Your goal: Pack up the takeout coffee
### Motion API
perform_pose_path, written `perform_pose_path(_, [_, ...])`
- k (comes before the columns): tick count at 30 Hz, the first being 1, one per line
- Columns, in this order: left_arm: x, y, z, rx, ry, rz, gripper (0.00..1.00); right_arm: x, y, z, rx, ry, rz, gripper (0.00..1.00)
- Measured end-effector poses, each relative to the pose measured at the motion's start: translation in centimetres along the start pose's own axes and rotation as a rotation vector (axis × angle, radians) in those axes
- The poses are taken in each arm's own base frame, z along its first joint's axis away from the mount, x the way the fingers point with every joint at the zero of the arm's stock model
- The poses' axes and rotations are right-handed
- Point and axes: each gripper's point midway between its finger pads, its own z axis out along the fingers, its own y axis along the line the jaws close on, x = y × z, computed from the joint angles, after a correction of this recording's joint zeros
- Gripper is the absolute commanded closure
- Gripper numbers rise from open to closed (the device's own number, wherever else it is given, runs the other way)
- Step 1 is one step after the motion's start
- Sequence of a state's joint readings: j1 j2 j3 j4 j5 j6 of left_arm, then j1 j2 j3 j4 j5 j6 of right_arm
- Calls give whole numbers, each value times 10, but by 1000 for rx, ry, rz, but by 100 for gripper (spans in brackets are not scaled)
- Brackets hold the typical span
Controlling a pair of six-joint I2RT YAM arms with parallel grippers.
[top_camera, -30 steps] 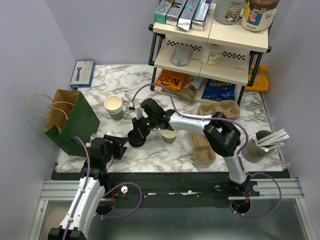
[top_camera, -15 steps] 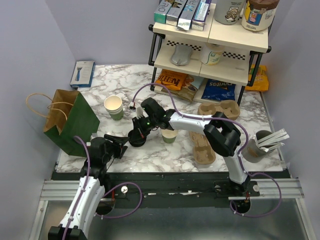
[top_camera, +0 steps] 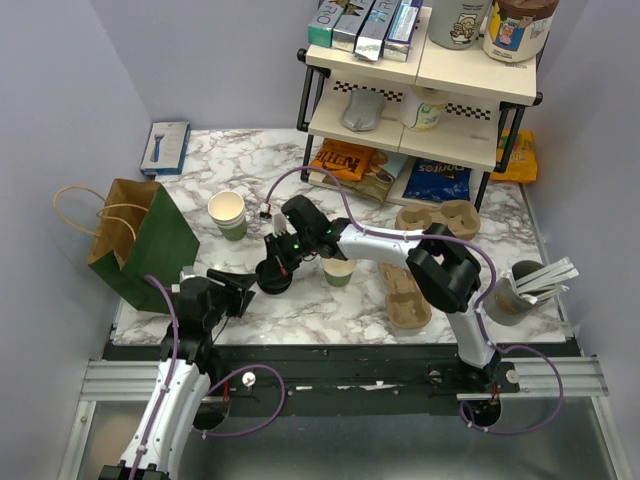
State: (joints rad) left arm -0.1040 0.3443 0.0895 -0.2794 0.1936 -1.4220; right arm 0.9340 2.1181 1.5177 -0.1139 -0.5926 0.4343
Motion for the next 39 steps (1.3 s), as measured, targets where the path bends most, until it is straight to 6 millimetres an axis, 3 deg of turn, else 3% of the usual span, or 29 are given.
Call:
perform_pose_path(11, [2, 14, 4, -64, 12, 6, 40, 0, 0, 1, 0, 1, 11, 99])
perform_pose_path(31, [2, 14, 6, -69, 14, 1, 40, 2, -3, 3, 3, 7, 16, 99])
perform_pose_path(39, [2, 16, 8, -81, 19, 3, 46, 2, -3, 2, 2, 5, 21, 99])
